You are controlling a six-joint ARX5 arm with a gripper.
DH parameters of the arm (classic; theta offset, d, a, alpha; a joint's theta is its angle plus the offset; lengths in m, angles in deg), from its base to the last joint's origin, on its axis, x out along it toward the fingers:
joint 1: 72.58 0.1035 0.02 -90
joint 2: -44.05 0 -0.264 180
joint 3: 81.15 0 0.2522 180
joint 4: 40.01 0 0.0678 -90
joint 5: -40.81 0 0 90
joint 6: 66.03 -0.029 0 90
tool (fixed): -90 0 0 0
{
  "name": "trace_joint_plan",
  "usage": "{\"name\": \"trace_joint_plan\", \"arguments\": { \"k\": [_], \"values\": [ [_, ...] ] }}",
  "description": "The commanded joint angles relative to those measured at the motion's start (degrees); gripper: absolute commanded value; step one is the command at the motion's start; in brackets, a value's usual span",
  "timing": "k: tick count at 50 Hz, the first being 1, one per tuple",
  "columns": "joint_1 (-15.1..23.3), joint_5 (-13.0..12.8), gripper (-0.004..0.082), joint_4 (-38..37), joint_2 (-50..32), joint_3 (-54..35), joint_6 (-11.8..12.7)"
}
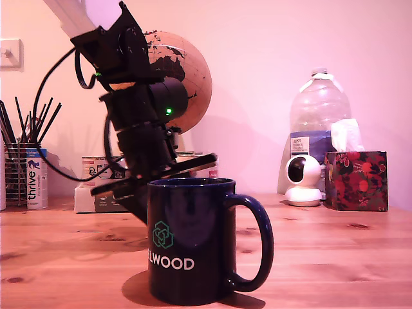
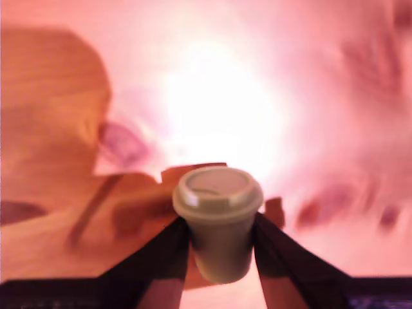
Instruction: Pick up the coffee capsules from the table one by one and drop them inside the nearest coffee cup
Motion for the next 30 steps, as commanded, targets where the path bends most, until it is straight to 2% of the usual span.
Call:
{"name": "trace_joint_plan", "arguments": {
  "k": [1, 3, 4, 5, 6, 7, 9, 10, 12, 13, 15, 16, 20, 21, 23, 24, 26, 27, 29, 30],
  "values": [
    [-0.1, -0.2, 0.0231, 0.3, -3.7, 0.3, -4.5],
    [-0.1, -0.2, 0.0231, 0.7, -4.5, 0.3, -4.5],
    [-0.1, -0.2, 0.0231, 1.0, -5.1, 0.3, -7.4],
    [-0.1, -0.2, 0.0231, 1.3, -5.7, 0.3, -7.4],
    [-0.1, -0.2, 0.0231, 1.6, -6.2, 0.3, -9.1],
    [-0.1, -0.2, 0.0231, 1.8, -6.8, 0.3, -9.9],
    [-0.1, -0.2, 0.0231, 2.4, -7.9, 0.3, -10.0],
    [-0.1, -0.2, 0.0231, 2.7, -8.5, 0.3, -12.0],
    [-0.1, -0.3, 0.0231, 3.2, -9.8, 0.3, -12.4],
    [-0.1, -0.3, 0.0231, 3.5, -10.4, 0.3, -14.3],
    [-0.1, -0.3, 0.0231, 4.1, -11.8, 0.3, -14.8],
    [-0.1, -0.3, 0.0231, 4.5, -12.4, 0.3, -16.8],
    [-0.1, -0.3, 0.0231, 6.4, -15.1, 0.3, -17.4],
    [-0.1, -0.3, 0.0231, 7.0, -15.8, 0.3, -22.8],
    [-0.1, -0.3, 0.0231, 8.1, -17.1, 0.3, -24.3],
    [-0.1, -0.2, 0.0231, 8.7, -17.7, 0.3, -26.3],
    [-0.1, -0.3, 0.0231, 10.0, -19.1, 0.3, -26.3],
    [-0.1, -0.3, 0.0231, 10.6, -19.8, 0.3, -29.5],
    [-0.1, -0.2, 0.0231, 11.7, -21.1, 0.3, -29.5],
    [-0.1, -0.2, 0.0231, 12.1, -21.6, 0.3, -31.9]
  ]
}}
